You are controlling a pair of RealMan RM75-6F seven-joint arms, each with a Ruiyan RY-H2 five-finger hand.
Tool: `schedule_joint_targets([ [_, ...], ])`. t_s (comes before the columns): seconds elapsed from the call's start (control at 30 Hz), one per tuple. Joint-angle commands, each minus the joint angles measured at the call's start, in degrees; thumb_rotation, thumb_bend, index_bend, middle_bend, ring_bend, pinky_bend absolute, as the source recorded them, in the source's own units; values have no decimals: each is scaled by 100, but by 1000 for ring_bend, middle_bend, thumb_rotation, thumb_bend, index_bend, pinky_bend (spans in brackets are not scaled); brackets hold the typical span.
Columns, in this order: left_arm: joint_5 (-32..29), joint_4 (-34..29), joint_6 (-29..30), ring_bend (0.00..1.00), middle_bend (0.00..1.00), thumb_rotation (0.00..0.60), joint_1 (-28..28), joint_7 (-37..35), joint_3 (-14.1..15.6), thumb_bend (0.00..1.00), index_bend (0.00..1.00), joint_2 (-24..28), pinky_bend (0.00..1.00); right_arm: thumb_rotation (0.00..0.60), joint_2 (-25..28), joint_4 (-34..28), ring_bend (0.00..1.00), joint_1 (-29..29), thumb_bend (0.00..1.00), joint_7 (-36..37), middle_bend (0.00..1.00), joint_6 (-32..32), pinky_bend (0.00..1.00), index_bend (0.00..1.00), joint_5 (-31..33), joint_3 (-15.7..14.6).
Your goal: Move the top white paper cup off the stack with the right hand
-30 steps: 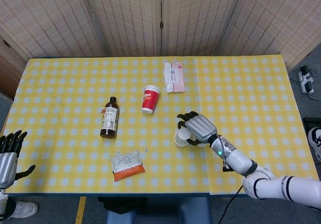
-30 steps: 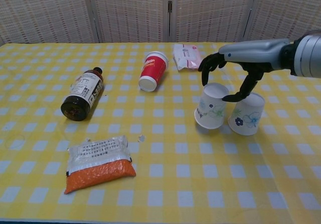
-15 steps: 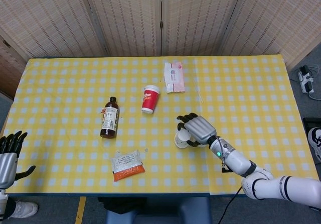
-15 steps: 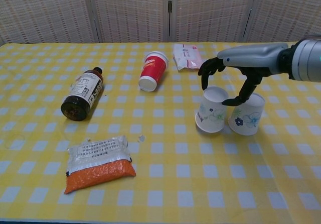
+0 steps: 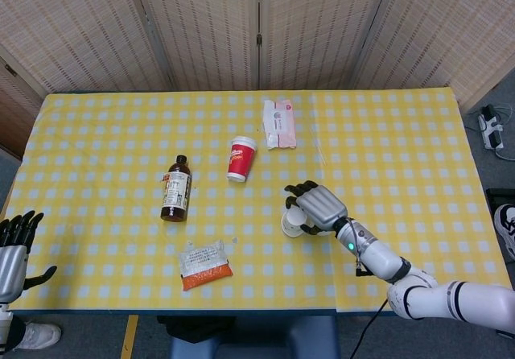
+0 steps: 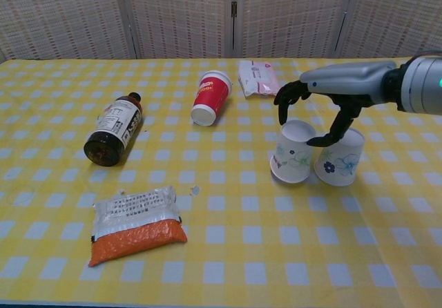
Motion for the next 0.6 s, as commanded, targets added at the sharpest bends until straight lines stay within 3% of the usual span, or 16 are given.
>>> schedule_joint_targets([
  [0.03, 8, 0, -3, 23, 76, 600, -4, -3, 0, 210, 17, -2, 0, 600, -3, 15, 155, -4, 419, 22, 155, 5, 144, 344, -19, -11],
  [0.37, 0, -12, -24, 23, 76, 600, -23, 16, -14, 210, 15, -10, 0, 600, 51, -25, 158, -41, 419, 151, 155, 55, 142, 290, -122, -21],
  [0.6, -7, -33, -28, 23, 76, 600, -65, 4, -69, 210, 12, 26, 0, 600, 634, -511, 159, -488, 419, 433, 155, 830, 142, 274, -555, 33],
])
